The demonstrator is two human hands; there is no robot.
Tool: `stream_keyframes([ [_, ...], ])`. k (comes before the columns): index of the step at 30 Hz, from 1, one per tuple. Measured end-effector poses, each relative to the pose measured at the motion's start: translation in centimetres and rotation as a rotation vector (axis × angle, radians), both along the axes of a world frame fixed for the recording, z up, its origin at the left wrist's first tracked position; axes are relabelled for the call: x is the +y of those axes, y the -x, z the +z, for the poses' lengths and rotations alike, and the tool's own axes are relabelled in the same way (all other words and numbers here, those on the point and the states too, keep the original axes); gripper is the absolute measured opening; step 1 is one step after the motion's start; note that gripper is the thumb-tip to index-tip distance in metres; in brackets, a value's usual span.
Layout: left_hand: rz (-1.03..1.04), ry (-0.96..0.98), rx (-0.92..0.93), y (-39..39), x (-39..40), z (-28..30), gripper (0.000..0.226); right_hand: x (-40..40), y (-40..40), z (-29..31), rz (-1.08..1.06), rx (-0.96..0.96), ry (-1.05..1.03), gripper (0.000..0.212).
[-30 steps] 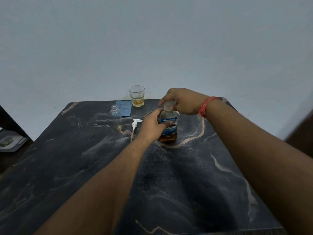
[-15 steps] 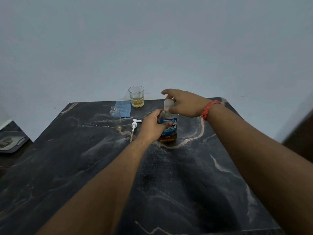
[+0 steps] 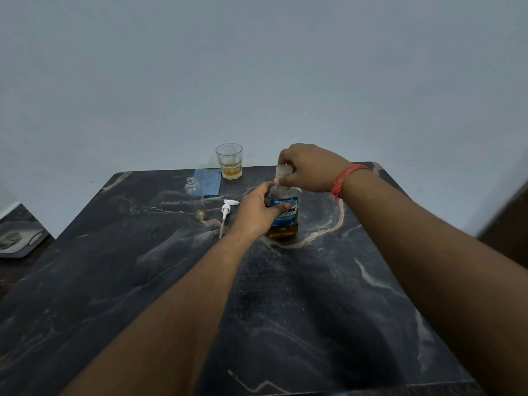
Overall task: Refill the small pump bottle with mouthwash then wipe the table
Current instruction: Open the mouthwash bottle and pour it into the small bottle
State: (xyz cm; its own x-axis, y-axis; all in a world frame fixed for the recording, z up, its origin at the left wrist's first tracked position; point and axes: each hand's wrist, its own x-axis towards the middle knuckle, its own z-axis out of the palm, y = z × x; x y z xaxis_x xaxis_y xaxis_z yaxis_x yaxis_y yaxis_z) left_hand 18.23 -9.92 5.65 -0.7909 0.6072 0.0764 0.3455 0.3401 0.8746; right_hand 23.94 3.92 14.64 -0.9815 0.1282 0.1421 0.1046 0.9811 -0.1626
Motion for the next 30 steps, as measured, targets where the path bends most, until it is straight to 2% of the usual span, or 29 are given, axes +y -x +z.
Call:
stream_keyframes([
  [2,0.002,0.008,0.005,0.0,0.1,0.0,0.060,0.0,0.1,0.2,0.029,0.001,0.026,0.037],
  [6,-0.003,0.026,0.001,0.1,0.1,0.0,0.062,-0.2,-0.3,0.4,0.040,-0.006,0.118,0.055],
  [9,-0.008,0.019,-0.003,0.2,0.1,0.0,0.061,-0.1,-0.2,0.1,0.022,0.004,0.039,0.040],
  [12,-0.002,0.013,-0.007,0.2,0.1,-0.1,0.058,0.0,-0.1,0.0,0.027,0.039,0.076,0.030],
  [21,-0.002,0.007,0.023,0.2,0.1,-0.3,0.055,0.8,-1.4,-0.1,-0.015,0.294,0.306,0.024],
  [26,-0.007,0.001,0.033,0.3,0.1,-0.5,0.052,1.5,-2.1,-1.8,-0.147,0.496,0.456,0.026],
  [30,-0.015,-0.003,0.030,0.5,0.2,-0.5,0.056,2.2,-2.8,-4.1,-0.247,0.472,0.442,0.032],
])
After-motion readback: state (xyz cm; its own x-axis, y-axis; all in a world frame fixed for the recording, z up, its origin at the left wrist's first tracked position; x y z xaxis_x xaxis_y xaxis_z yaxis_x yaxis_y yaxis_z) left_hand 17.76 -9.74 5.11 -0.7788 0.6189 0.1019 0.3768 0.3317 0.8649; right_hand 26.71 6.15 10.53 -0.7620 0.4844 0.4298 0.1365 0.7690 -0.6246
